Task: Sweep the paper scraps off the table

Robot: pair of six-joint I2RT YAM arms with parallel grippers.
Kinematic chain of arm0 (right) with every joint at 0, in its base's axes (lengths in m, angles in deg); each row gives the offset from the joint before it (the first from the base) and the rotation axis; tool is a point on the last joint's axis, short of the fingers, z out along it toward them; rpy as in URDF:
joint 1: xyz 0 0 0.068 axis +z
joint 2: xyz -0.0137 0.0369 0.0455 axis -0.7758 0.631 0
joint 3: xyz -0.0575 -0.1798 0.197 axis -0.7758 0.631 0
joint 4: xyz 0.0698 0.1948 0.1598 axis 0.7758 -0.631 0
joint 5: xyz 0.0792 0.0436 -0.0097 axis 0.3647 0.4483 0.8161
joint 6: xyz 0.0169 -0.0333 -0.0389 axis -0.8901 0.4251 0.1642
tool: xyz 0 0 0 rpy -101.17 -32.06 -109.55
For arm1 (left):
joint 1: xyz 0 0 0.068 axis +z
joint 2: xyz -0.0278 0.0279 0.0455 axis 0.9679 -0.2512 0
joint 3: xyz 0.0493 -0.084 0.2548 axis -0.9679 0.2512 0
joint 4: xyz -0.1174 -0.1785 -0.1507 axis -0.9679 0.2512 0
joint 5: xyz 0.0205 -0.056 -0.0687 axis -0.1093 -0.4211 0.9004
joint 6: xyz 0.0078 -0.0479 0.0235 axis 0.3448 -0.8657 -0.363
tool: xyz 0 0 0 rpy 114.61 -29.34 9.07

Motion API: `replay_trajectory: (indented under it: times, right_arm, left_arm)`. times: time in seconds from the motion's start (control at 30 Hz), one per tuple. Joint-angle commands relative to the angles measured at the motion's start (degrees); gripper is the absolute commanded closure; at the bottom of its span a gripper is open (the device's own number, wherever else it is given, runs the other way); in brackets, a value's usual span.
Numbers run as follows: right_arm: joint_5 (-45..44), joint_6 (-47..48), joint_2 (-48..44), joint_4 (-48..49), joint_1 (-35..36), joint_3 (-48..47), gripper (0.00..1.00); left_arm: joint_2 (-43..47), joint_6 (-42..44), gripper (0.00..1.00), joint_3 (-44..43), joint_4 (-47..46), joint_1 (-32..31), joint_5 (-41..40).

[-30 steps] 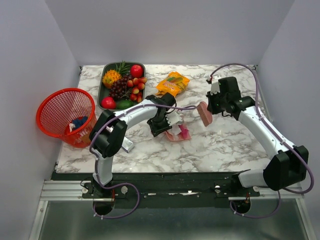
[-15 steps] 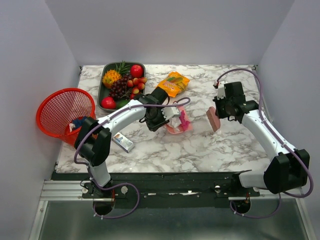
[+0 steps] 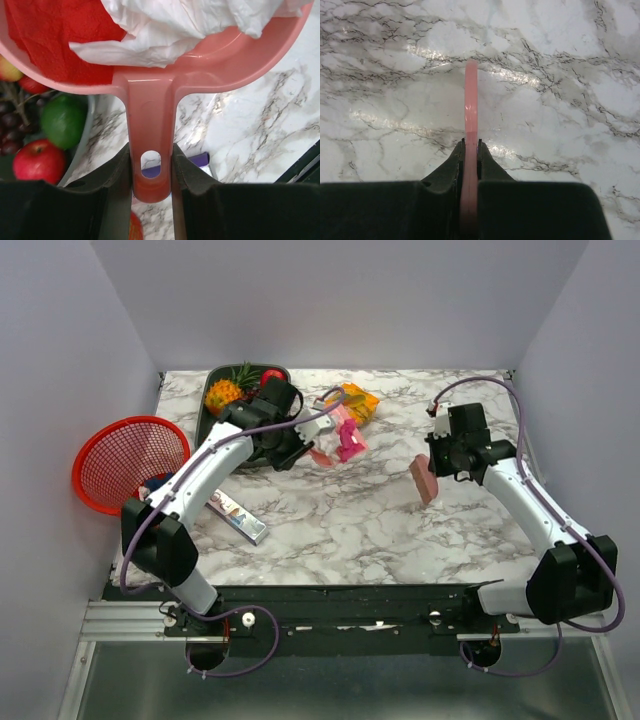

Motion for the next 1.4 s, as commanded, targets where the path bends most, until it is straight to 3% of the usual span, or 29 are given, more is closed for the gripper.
replay_trajectory:
  times: [0.0, 0.23, 0.57, 0.77, 1.07, 1.27, 1.37]
  right_arm:
    - [1.6, -1.2, 1.2, 2.2, -0.3, -0.6, 0.99]
    - [3.0, -2.2, 2.0, 2.6, -0.3, -0.4, 1.0]
    - [5.5, -4.4, 3.0, 2.5, -0.3, 0.6, 1.0]
    - [7.4, -6.8, 4.5, 2.3, -0.3, 0.4, 0.99]
    - [9.0, -8.2, 8.4, 1.9, -0.3, -3.0, 1.0]
    - [9.8, -8.8, 9.7, 1.6, -0.3, -4.2, 0.99]
    - [10.3, -9.1, 10.0, 1.5, -0.3, -4.4, 0.99]
  left_arm:
    - [3.0, 0.6, 1.0, -6.5, 7.1, 6.2, 0.4]
    - [4.6, 2.0, 1.0, -13.1, 12.9, 14.0, -2.7]
    - [11.0, -1.8, 1.0, -13.1, 17.3, 21.3, -6.1]
    - [17.8, -0.3, 1.0, -8.8, 18.3, 25.3, -14.9]
    - [22.7, 0.6, 1.0, -10.0, 23.7, 29.8, -24.4]
    - [23.4, 3.3, 1.0, -12.2, 26.9, 39.6, -27.1]
    - [23.1, 7.6, 1.0, -13.6, 27.8, 47.5, -26.3]
